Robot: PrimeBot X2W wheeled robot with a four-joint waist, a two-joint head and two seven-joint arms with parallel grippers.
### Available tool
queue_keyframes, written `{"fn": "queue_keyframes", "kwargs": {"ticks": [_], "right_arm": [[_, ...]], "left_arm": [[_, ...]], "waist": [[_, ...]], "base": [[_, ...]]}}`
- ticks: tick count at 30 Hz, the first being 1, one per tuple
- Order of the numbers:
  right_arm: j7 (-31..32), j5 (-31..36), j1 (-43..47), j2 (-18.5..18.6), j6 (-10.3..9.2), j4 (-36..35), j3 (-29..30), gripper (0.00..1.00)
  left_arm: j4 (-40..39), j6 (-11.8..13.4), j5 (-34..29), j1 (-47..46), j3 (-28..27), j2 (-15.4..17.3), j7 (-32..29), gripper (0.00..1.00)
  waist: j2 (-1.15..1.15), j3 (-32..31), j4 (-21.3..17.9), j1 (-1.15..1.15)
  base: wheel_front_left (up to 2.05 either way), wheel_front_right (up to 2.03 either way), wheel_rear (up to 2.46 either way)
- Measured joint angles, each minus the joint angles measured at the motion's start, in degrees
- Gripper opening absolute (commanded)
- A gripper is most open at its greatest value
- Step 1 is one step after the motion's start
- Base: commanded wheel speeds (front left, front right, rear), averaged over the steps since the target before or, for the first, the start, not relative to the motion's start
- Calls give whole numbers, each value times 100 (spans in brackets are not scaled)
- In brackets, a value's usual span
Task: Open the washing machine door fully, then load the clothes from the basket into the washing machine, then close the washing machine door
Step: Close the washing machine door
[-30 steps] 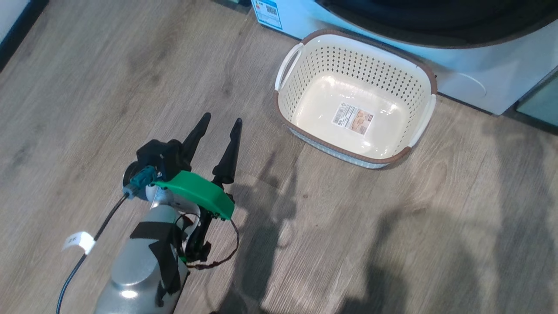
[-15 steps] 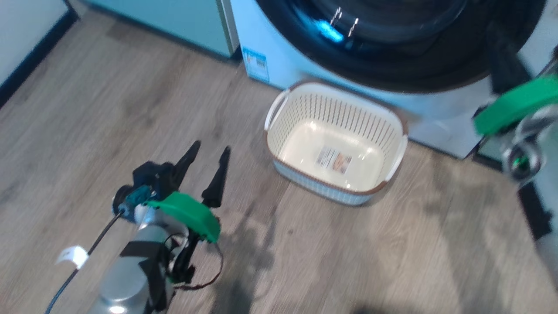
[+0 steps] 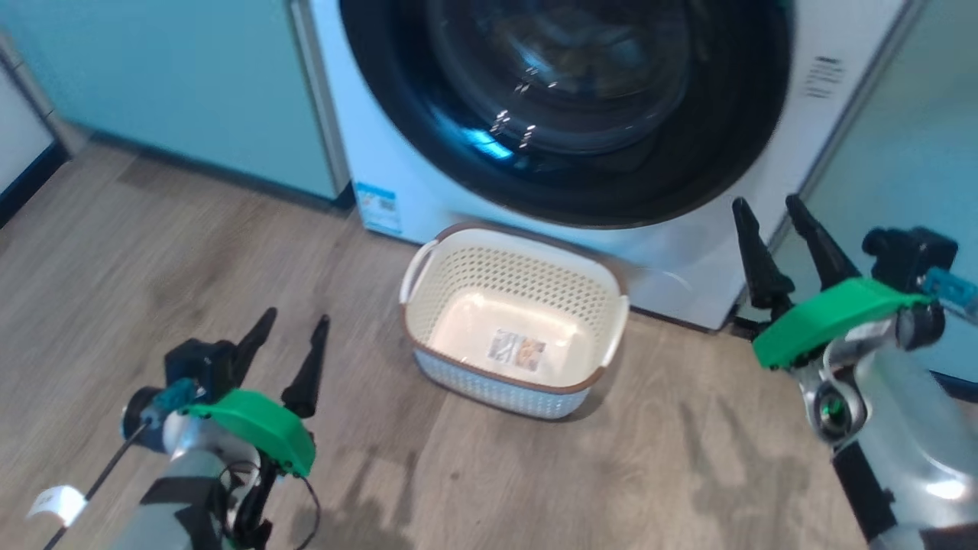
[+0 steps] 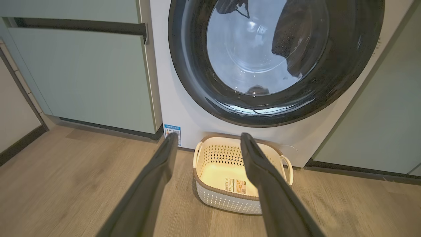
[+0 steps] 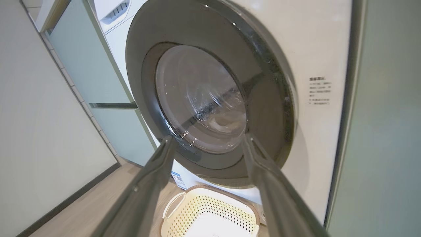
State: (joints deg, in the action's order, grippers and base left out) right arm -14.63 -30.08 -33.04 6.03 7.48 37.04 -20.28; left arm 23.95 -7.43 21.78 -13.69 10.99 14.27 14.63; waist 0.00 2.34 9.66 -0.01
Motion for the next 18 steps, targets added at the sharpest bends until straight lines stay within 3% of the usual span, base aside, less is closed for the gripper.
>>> {"fn": "queue_keyframes", "kwargs": {"ticks": [18], "right_arm": [[1, 959, 1708, -146, 0, -1291, 1298, 100]], "left_arm": [[-232, 0, 55, 156, -136, 250, 0, 100]], "waist": [[0, -339, -682, 0]], "base": [[0, 0, 0]]}}
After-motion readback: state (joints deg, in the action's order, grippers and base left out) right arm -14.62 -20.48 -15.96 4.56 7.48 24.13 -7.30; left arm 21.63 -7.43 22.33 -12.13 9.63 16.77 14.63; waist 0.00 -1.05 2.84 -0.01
